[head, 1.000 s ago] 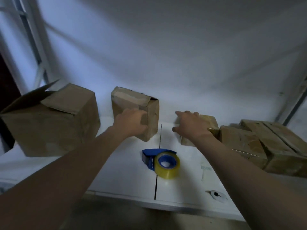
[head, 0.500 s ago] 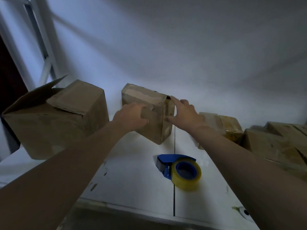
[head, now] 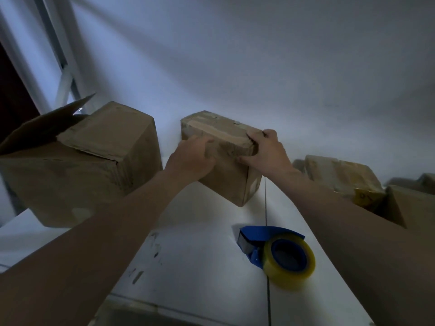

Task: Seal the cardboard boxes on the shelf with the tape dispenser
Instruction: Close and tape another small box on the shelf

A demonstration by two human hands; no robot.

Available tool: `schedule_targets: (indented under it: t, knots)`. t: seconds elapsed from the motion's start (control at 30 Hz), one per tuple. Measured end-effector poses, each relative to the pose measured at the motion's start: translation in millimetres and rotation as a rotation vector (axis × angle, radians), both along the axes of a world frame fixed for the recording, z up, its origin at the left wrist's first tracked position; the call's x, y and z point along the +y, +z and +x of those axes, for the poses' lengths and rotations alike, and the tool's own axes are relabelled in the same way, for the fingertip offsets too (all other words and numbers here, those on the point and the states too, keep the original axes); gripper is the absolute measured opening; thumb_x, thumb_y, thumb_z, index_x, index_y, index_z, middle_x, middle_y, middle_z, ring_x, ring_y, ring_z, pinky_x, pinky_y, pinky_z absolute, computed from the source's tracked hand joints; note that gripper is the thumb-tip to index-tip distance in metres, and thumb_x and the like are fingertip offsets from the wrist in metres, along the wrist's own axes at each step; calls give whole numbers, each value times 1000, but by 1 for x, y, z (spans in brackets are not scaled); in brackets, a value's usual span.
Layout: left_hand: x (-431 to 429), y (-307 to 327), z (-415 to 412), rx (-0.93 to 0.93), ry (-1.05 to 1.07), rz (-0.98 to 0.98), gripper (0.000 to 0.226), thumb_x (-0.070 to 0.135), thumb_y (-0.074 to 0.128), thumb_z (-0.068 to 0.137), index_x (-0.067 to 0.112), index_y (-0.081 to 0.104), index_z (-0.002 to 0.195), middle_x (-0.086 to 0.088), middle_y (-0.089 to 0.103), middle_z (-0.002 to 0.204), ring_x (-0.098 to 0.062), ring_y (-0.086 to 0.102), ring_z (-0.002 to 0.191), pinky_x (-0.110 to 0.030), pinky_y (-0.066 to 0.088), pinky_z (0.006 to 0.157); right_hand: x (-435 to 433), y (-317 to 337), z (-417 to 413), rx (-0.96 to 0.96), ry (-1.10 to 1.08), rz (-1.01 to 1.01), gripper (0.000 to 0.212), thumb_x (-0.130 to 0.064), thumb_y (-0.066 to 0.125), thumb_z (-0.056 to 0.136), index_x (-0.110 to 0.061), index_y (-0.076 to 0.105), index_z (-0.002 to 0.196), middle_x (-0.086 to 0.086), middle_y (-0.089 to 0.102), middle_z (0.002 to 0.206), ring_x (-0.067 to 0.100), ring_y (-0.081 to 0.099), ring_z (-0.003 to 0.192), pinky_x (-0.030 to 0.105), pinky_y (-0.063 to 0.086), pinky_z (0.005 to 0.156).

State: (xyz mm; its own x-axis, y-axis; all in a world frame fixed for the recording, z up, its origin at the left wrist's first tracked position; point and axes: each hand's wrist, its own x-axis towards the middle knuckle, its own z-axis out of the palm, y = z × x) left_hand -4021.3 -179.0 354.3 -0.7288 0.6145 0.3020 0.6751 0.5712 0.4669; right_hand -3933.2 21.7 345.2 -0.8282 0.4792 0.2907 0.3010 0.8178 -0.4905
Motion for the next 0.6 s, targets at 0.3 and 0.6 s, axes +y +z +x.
schedule_targets:
  t: [0.3, 0.6]
  knots:
    - [-17, 21, 25, -25, -5, 51, 50, 31, 59, 96, 27, 48, 144, -1, 59, 137, -24, 61, 112, -45, 56, 94, -15, 9, 19, 15, 77, -92, 73, -44, 89, 66, -25, 48, 124, 4, 28, 132, 31, 54, 111, 41, 46, 103]
    - [-44, 72, 67, 162, 20, 94, 47, 30, 57, 93, 22, 54, 139, -5, 55, 138, -29, 53, 123, -50, 47, 101, -36, 43, 90, 261, 91, 41, 67, -34, 87, 70, -24, 55, 128, 10, 26, 146, 36, 36, 127, 35, 36, 104]
